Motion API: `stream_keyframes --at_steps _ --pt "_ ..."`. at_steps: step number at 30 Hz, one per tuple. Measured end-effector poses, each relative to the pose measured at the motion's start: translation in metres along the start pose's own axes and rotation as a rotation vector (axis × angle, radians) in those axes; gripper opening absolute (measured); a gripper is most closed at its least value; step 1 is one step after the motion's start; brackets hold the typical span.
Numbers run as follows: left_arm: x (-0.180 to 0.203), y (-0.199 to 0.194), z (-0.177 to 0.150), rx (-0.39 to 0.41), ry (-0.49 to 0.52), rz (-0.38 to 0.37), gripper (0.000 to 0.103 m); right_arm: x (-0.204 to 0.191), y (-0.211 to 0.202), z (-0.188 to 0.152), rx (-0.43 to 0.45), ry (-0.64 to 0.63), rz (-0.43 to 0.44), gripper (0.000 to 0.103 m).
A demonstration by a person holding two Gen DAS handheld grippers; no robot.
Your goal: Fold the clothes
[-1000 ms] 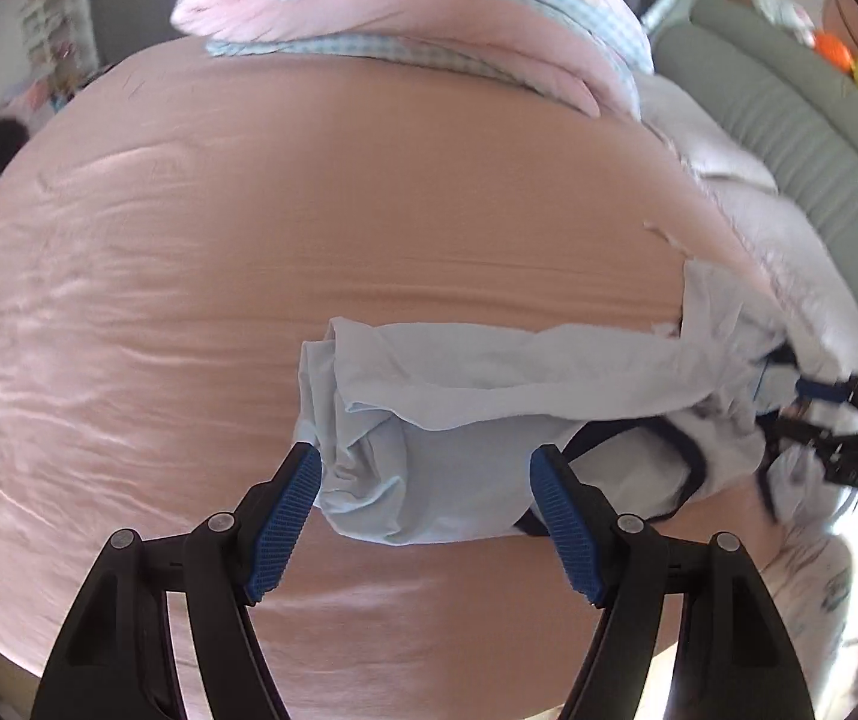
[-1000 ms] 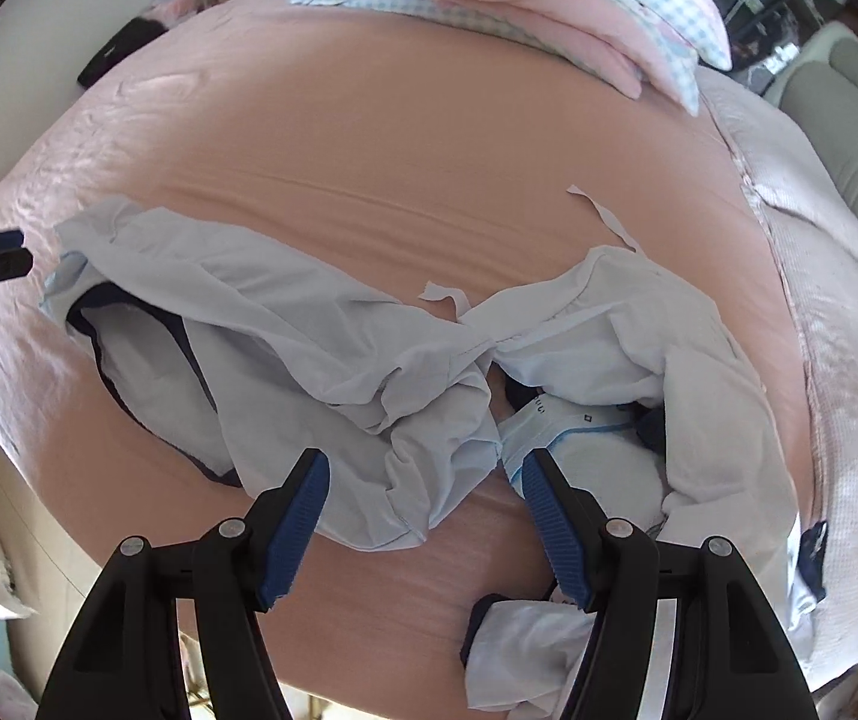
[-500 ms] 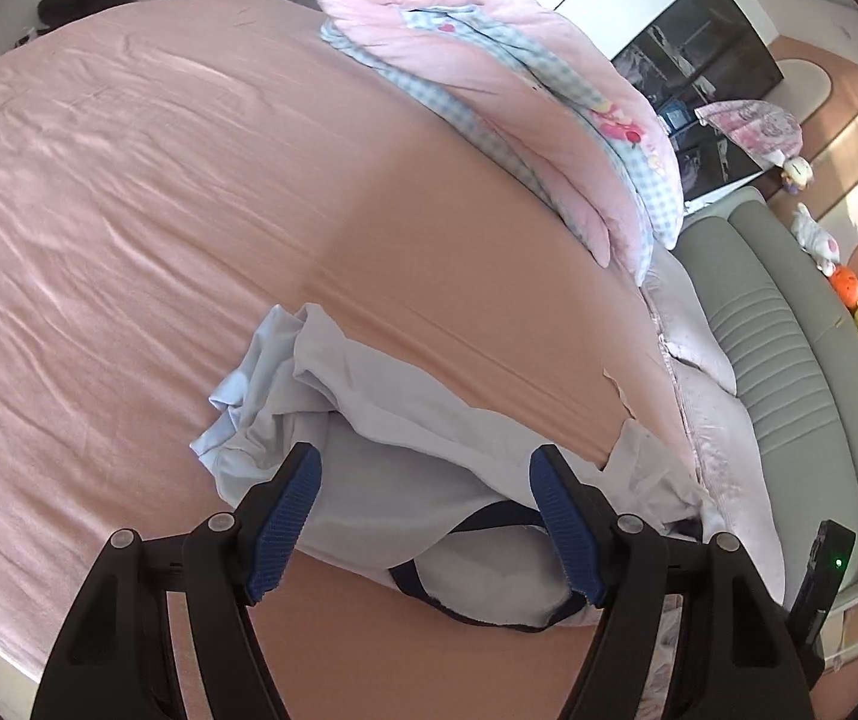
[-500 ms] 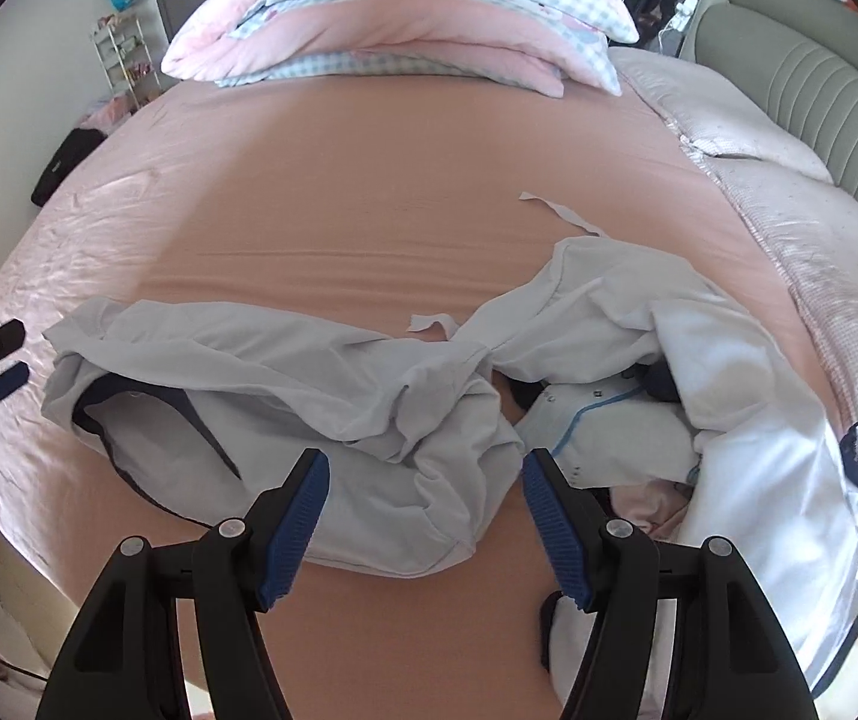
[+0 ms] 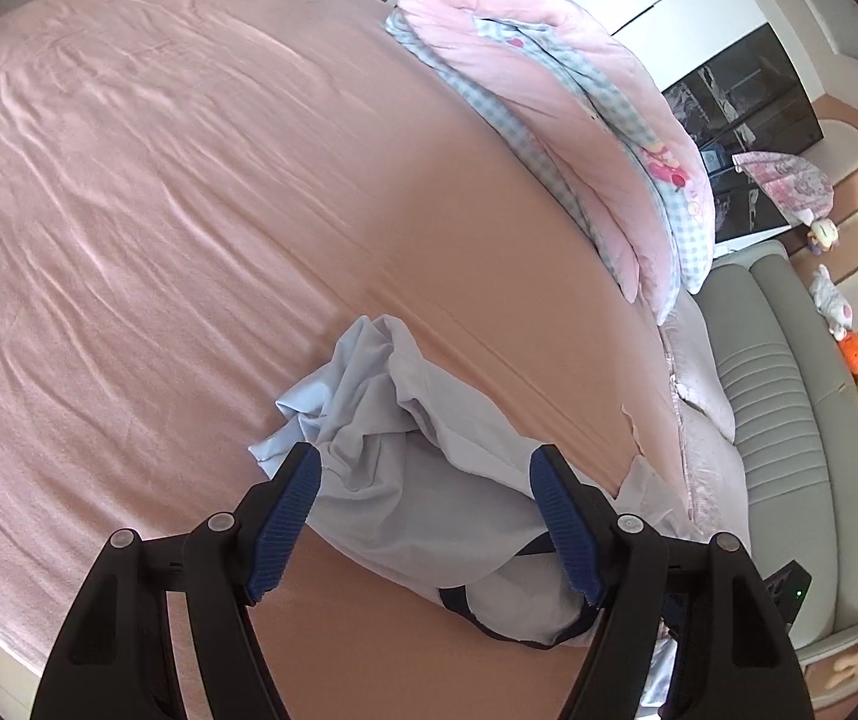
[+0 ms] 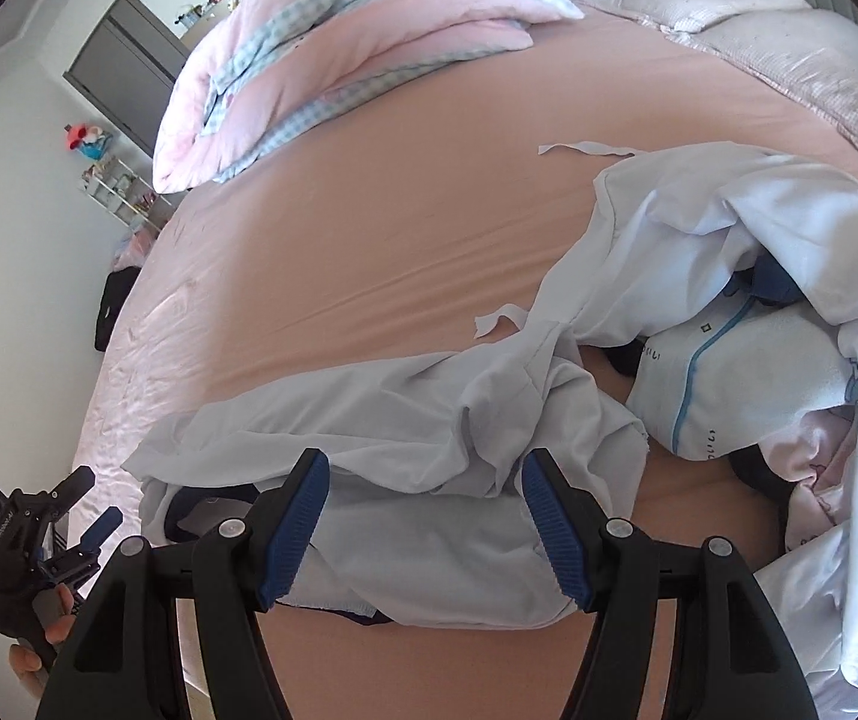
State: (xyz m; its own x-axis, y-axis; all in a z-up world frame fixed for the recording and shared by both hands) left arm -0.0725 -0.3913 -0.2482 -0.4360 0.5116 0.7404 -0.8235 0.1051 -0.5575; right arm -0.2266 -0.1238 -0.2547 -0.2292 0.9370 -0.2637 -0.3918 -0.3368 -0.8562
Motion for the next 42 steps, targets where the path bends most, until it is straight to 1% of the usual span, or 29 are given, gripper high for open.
stream_keyframes --at_steps 2,5,8,10,14,16,18,22,23,25,28,30,33,37,42 --pt "-0.006 0.002 0.0 -0.005 -0.007 0.017 0.071 0.0 0.002 -0.002 0.004 -0.022 -0.036 0.067" --pt "-0.005 0.005 -0.002 -0.017 -0.002 0.017 0.071 0.0 0.007 -0.004 0.005 -0.052 -0.098 0.067" --pt "0.003 0.007 0.0 -0.02 0.017 0.019 0.071 -0.002 0.008 -0.006 -0.003 -0.053 -0.105 0.067" --pt "0.009 0.009 0.001 -0.025 0.033 0.024 0.071 -0.003 0.007 -0.005 0.008 -0.07 -0.13 0.067" --pt "0.02 0.018 0.006 -0.031 0.073 0.056 0.071 -0.006 0.002 -0.001 0.031 -0.099 -0.17 0.067" --pt "0.023 0.023 0.007 -0.042 0.08 0.067 0.071 -0.007 -0.001 0.001 0.04 -0.105 -0.181 0.067" --pt "0.024 0.027 0.008 -0.051 0.076 0.062 0.071 -0.008 -0.001 0.004 0.038 -0.113 -0.19 0.067" --pt "0.022 0.032 0.005 -0.054 0.052 0.056 0.071 -0.008 0.0 0.006 0.034 -0.106 -0.187 0.067" --pt "0.021 0.034 0.003 -0.053 0.053 0.067 0.071 -0.008 0.001 0.005 0.032 -0.102 -0.177 0.067" --pt "0.02 0.035 0.0 -0.043 0.085 0.127 0.071 -0.008 0.004 0.002 0.024 -0.099 -0.158 0.067" --pt "0.02 0.041 -0.004 -0.043 0.142 0.223 0.071 -0.009 0.009 -0.004 0.012 -0.105 -0.158 0.067" --pt "0.018 0.045 -0.008 -0.059 0.158 0.246 0.071 -0.011 0.012 -0.006 0.005 -0.103 -0.146 0.067" --pt "0.017 0.051 -0.011 -0.069 0.162 0.248 0.071 -0.016 0.013 -0.005 0.007 -0.106 -0.122 0.067" --pt "0.015 0.058 -0.013 -0.088 0.184 0.276 0.071 -0.021 0.019 -0.005 -0.003 -0.11 -0.126 0.067" --pt "0.017 0.059 -0.015 -0.071 0.218 0.281 0.069 -0.02 0.026 -0.004 -0.023 -0.073 -0.107 0.067"
Point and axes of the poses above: each gripper's, at about its wrist camera, not at the fingertips, and y roughly the way its jaws point, x to its right, z to its top, the point moved 7 cm from there along y, roughly the way its jaws point, and after that the axes turned 12 degrees about -z, right-handed, at the moved point
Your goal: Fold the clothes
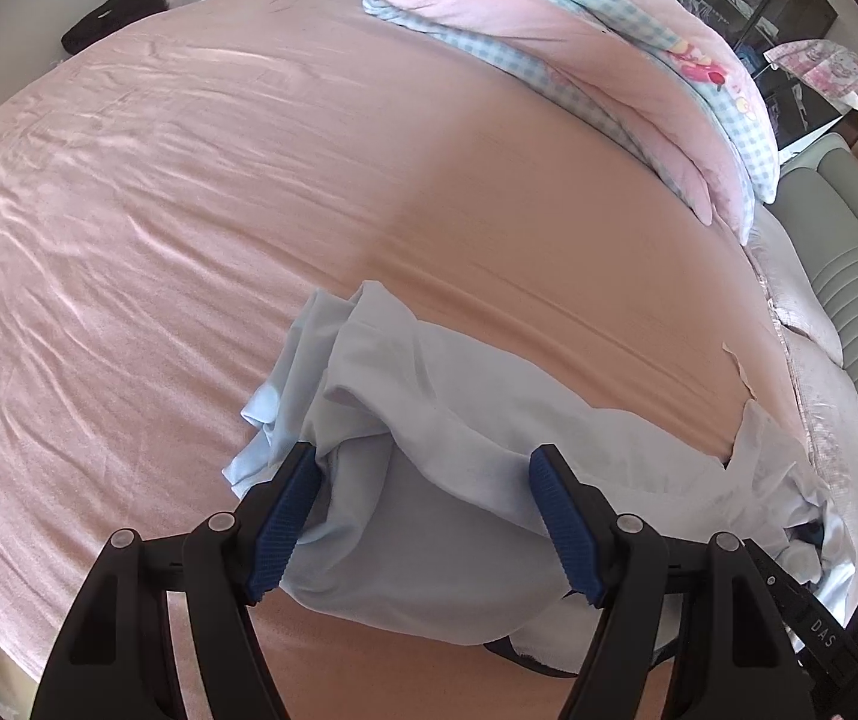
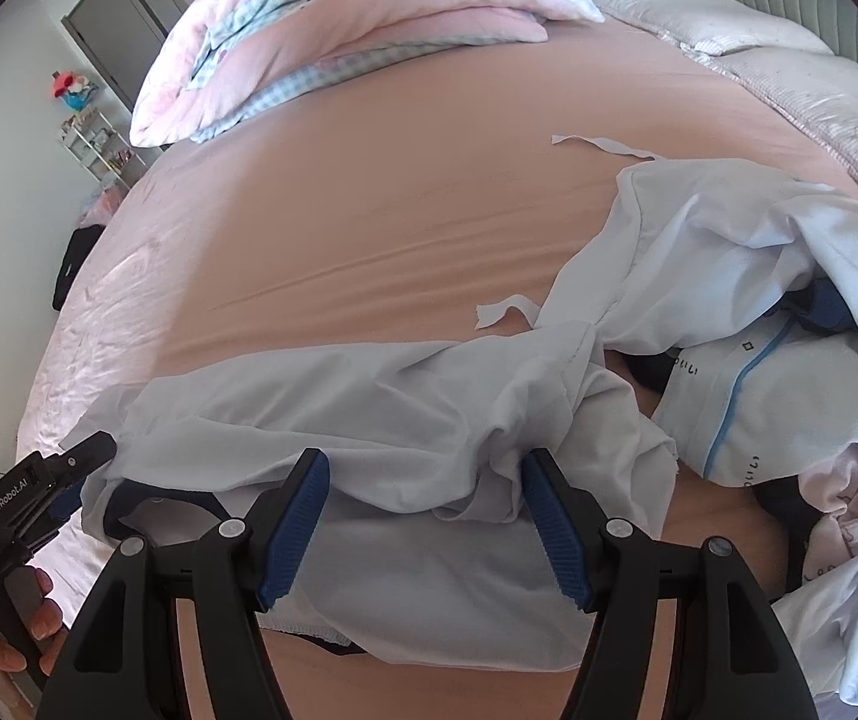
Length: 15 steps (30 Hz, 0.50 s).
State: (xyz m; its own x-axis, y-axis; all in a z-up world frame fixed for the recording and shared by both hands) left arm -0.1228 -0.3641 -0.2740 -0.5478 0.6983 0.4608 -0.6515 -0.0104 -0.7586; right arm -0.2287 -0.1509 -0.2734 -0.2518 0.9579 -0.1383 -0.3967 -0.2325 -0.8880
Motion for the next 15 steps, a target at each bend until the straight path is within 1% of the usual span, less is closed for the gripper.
stream_keyframes --at_steps 1,3,6,8,9,10,12,13,14,15 --pt "0.0 0.0 0.0 0.002 0.009 0.014 0.068 0.001 0.001 0.001 -0.004 0.011 0.006 0.067" --pt "0.001 0.001 0.0 0.005 0.027 0.041 0.056 0.002 0.004 0.002 -0.013 0.032 0.016 0.066" --pt "0.003 0.005 -0.002 -0.006 0.057 0.062 0.05 0.002 0.009 0.002 -0.017 0.041 0.012 0.066" --pt "0.004 0.007 -0.004 -0.012 0.088 0.095 0.047 0.001 0.011 0.002 -0.014 0.039 0.003 0.059" --pt "0.004 0.008 -0.005 -0.015 0.105 0.113 0.045 0.002 0.012 0.001 -0.009 0.029 -0.017 0.05" --pt "0.005 0.009 -0.006 -0.018 0.121 0.131 0.043 0.003 0.012 0.0 -0.005 0.019 -0.036 0.037" --pt "0.006 0.01 -0.007 -0.023 0.146 0.169 0.037 0.006 0.012 -0.002 0.004 0.006 -0.06 0.023" --pt "0.005 0.009 -0.008 -0.023 0.152 0.183 0.035 0.007 0.011 -0.003 0.008 0.003 -0.064 0.019" --pt "0.005 0.008 -0.008 -0.019 0.156 0.192 0.031 0.009 0.01 -0.003 0.011 0.003 -0.069 0.012" --pt "0.005 0.006 -0.008 -0.013 0.158 0.2 0.025 0.011 0.008 -0.004 0.018 0.002 -0.069 0.009"
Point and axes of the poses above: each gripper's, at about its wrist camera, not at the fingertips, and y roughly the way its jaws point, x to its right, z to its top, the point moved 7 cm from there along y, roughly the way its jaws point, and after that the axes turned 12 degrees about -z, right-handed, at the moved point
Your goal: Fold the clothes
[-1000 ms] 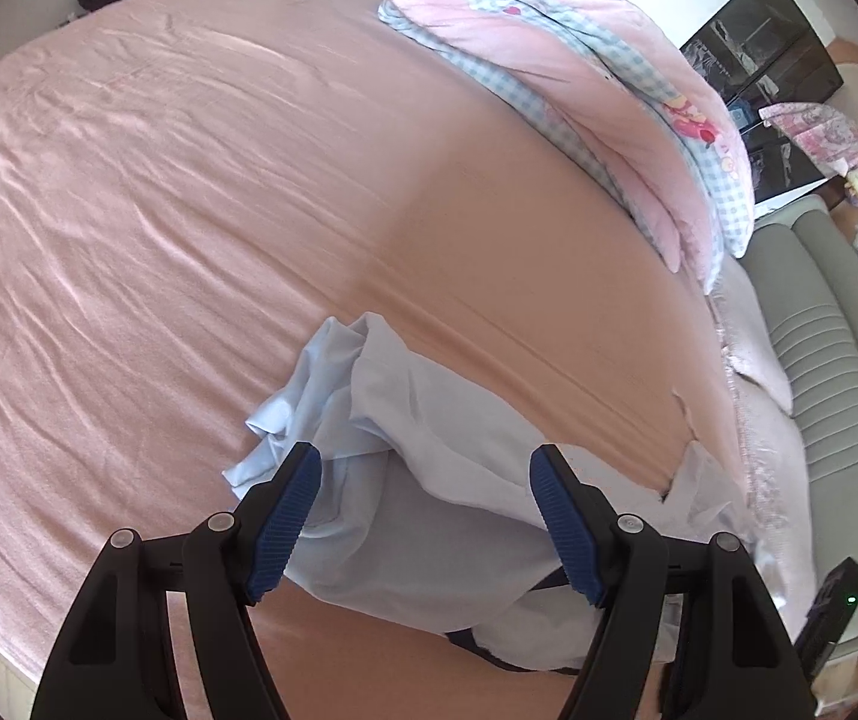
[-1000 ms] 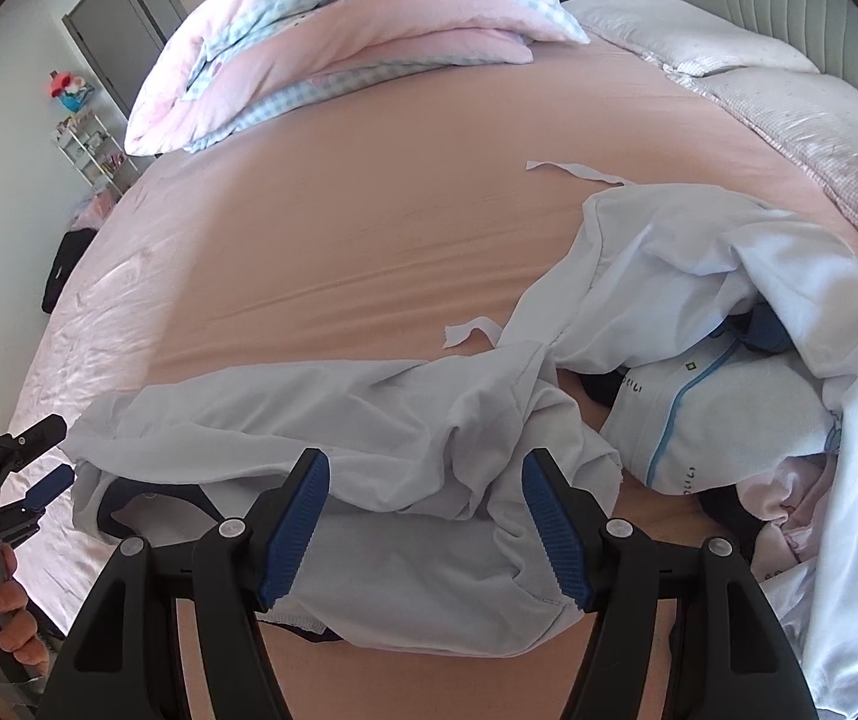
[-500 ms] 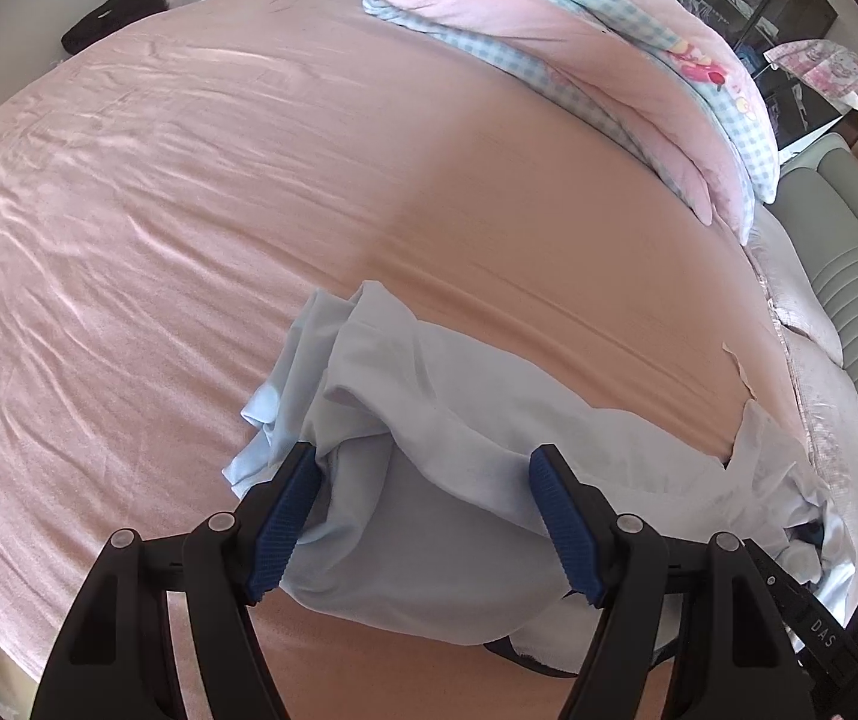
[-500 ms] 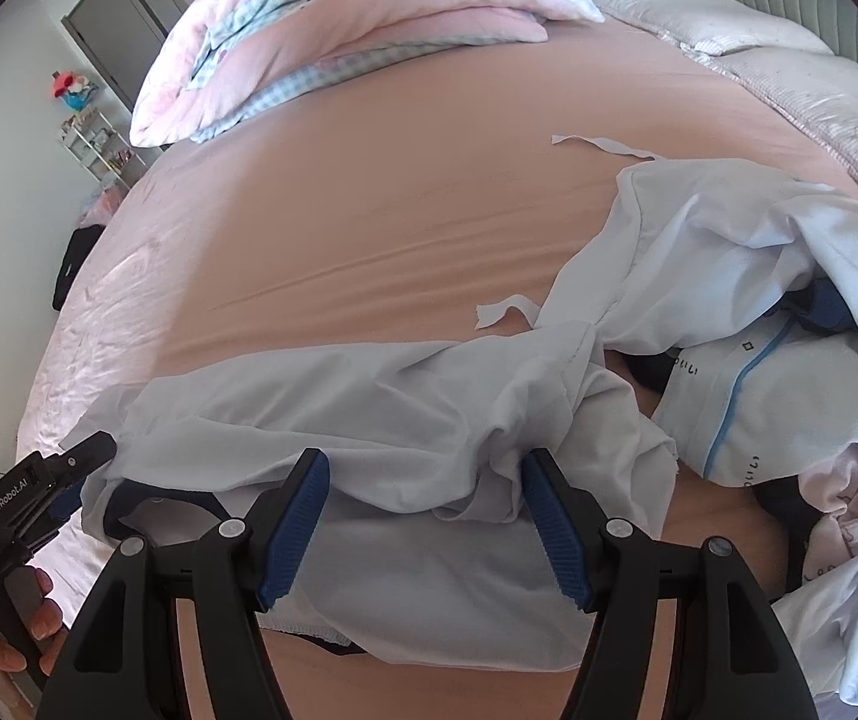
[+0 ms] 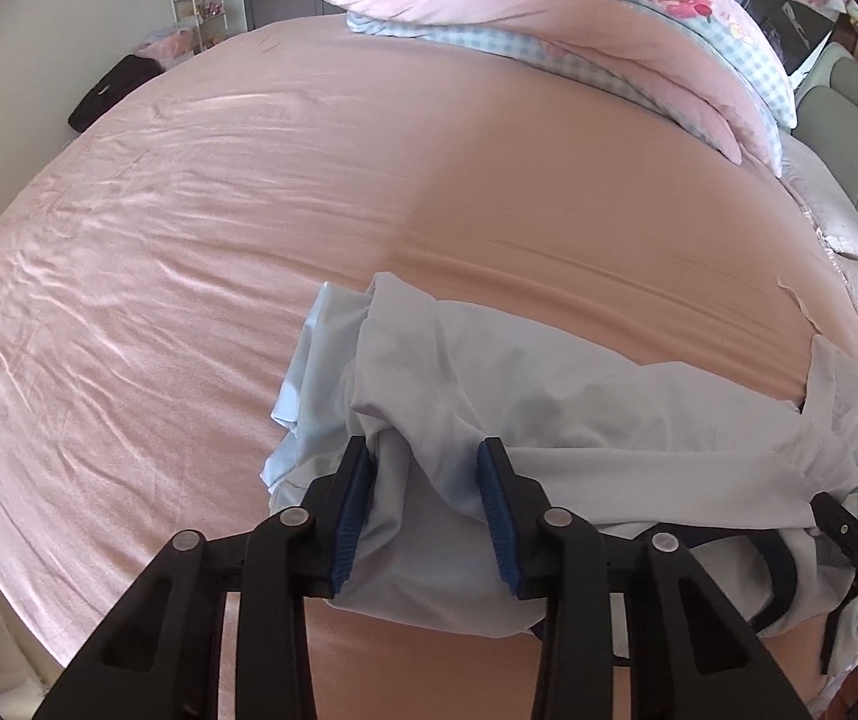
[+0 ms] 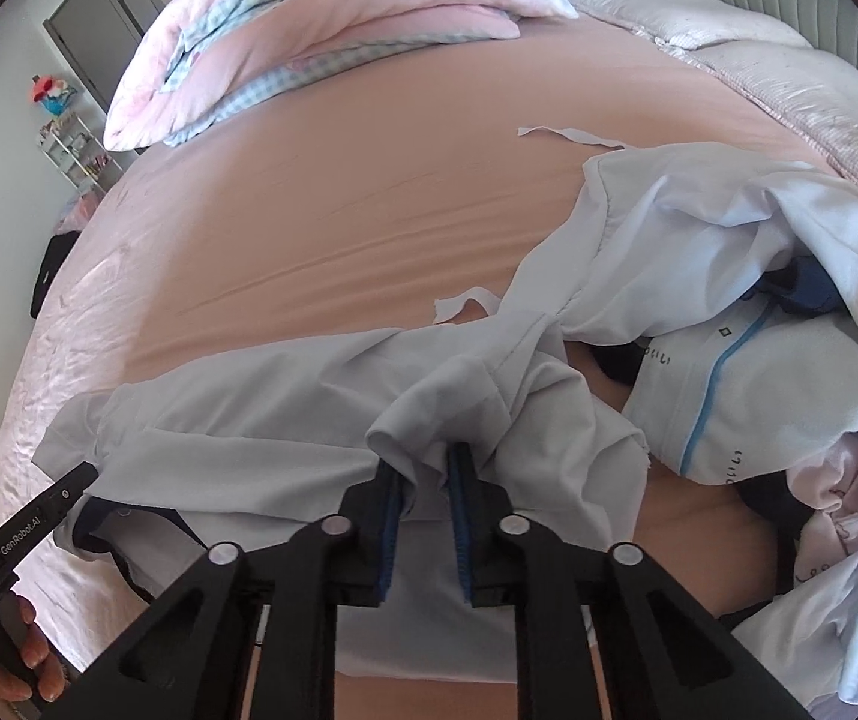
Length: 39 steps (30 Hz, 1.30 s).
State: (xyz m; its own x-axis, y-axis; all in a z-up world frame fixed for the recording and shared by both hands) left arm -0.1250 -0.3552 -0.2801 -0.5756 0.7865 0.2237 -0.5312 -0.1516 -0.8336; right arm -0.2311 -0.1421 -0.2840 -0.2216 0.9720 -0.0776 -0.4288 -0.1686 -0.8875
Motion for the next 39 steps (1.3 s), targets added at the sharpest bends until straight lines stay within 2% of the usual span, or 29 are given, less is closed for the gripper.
stream_keyframes --at_steps 3,6,12,20,25,32,34,36,39 --pt "-0.003 -0.005 0.002 0.016 0.0 0.013 0.016 0.005 -0.005 -0.001 0.018 0.005 0.004 0.008" --pt "-0.007 -0.009 0.003 0.021 -0.009 0.016 0.013 0.007 -0.012 0.001 0.043 0.0 0.004 0.007" --pt "-0.014 -0.016 0.0 -0.003 -0.004 0.05 0.012 0.012 -0.023 0.002 0.086 -0.042 -0.052 0.006" --pt "-0.019 -0.022 -0.008 -0.022 0.009 0.08 0.012 0.02 -0.023 -0.007 0.059 -0.042 -0.056 0.006" --pt "-0.027 -0.03 -0.006 -0.017 0.022 0.134 0.011 0.025 -0.026 -0.007 0.059 -0.028 -0.058 0.006" --pt "-0.035 -0.036 -0.005 -0.025 -0.011 0.102 0.011 0.026 -0.027 -0.01 0.041 -0.026 -0.055 0.006" --pt "-0.037 -0.037 -0.002 -0.019 -0.051 0.073 0.012 0.026 -0.027 -0.011 0.04 -0.028 -0.057 0.006" --pt "-0.038 -0.035 0.0 -0.037 -0.11 0.023 0.012 0.026 -0.028 -0.012 0.037 -0.03 -0.059 0.006" --pt "-0.035 -0.031 0.002 -0.068 -0.149 -0.012 0.013 0.027 -0.029 -0.015 0.031 -0.031 -0.059 0.006"
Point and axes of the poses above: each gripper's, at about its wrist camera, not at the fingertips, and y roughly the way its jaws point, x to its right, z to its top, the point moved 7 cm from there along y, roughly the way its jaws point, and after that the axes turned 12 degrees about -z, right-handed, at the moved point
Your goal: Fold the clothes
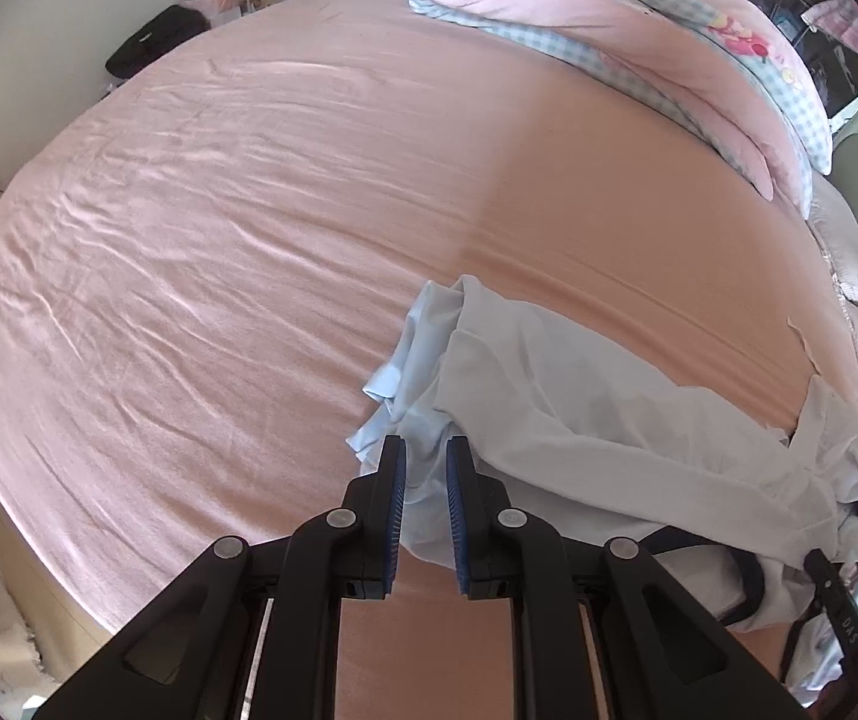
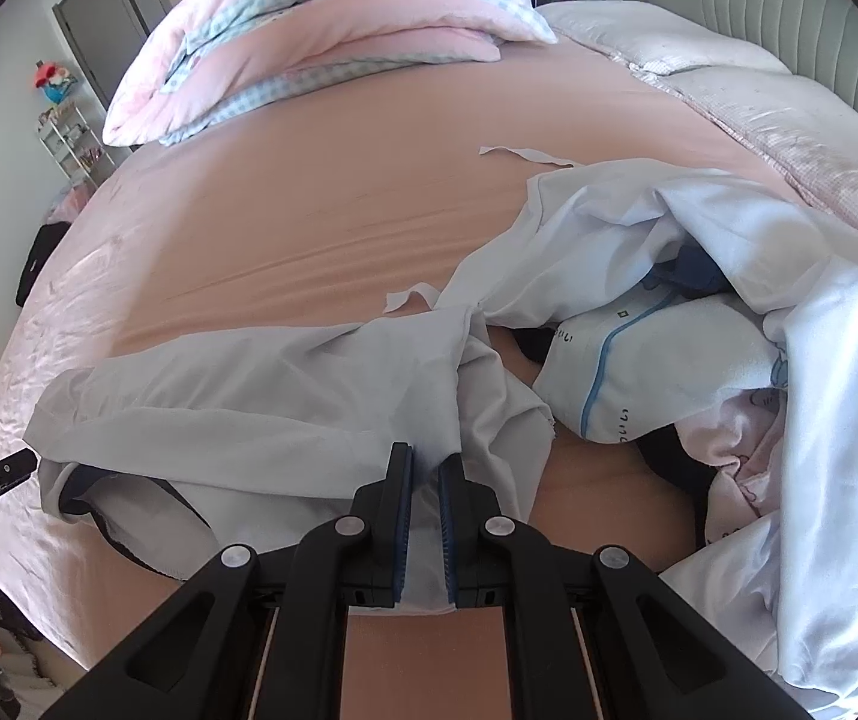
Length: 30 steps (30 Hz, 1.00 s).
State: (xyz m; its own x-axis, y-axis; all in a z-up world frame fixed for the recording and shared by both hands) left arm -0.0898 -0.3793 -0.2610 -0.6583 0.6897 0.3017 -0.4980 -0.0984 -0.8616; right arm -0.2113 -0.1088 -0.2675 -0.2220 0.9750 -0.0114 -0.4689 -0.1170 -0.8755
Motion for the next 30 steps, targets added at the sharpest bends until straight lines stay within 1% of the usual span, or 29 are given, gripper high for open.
stream_keyframes --at_steps 2,4,5,6,8,10,11,19,20,21,25,26,27,30 --pt "0.003 0.003 0.0 -0.02 -0.026 -0.03 0.015 0.0 0.0 -0.002 -0.003 0.001 0.001 0.006" --pt "0.006 0.007 -0.001 -0.032 -0.05 -0.055 0.022 0.001 0.001 -0.003 -0.008 0.0 0.002 0.006" --pt "0.007 0.008 0.0 -0.034 -0.061 -0.065 0.035 0.001 0.001 -0.003 -0.01 0.0 0.003 0.006" --pt "0.008 0.01 0.0 -0.034 -0.074 -0.076 0.052 0.001 0.001 -0.003 -0.01 0.002 0.004 0.006" --pt "0.009 0.012 0.002 -0.034 -0.105 -0.12 0.065 0.001 0.001 -0.003 -0.013 0.002 0.006 0.007" --pt "0.01 0.014 0.004 -0.04 -0.137 -0.165 0.065 0.001 0.001 -0.004 -0.014 -0.002 0.002 0.007" --pt "0.011 0.016 0.005 -0.045 -0.145 -0.169 0.065 0.001 0.002 -0.005 -0.015 -0.004 0.001 0.006" --pt "0.019 0.032 0.008 -0.049 -0.118 -0.156 0.065 -0.002 0.004 -0.011 -0.026 -0.028 -0.019 0.007" --pt "0.019 0.036 0.007 -0.058 -0.114 -0.147 0.064 -0.002 0.004 -0.012 -0.028 -0.031 -0.022 0.007" --pt "0.019 0.039 0.006 -0.063 -0.106 -0.129 0.057 -0.002 0.004 -0.013 -0.029 -0.034 -0.025 0.007" --pt "0.02 0.04 0.003 -0.04 -0.064 -0.076 0.04 -0.002 0.005 -0.016 -0.033 -0.04 -0.032 0.007" --pt "0.02 0.04 0.002 -0.036 -0.053 -0.065 0.033 -0.002 0.005 -0.017 -0.034 -0.042 -0.033 0.007" --pt "0.02 0.039 0.001 -0.033 -0.043 -0.057 0.03 -0.002 0.005 -0.017 -0.035 -0.042 -0.034 0.007" --pt "0.018 0.039 -0.004 -0.035 -0.041 -0.041 0.026 -0.001 0.006 -0.018 -0.039 -0.044 -0.034 0.007"
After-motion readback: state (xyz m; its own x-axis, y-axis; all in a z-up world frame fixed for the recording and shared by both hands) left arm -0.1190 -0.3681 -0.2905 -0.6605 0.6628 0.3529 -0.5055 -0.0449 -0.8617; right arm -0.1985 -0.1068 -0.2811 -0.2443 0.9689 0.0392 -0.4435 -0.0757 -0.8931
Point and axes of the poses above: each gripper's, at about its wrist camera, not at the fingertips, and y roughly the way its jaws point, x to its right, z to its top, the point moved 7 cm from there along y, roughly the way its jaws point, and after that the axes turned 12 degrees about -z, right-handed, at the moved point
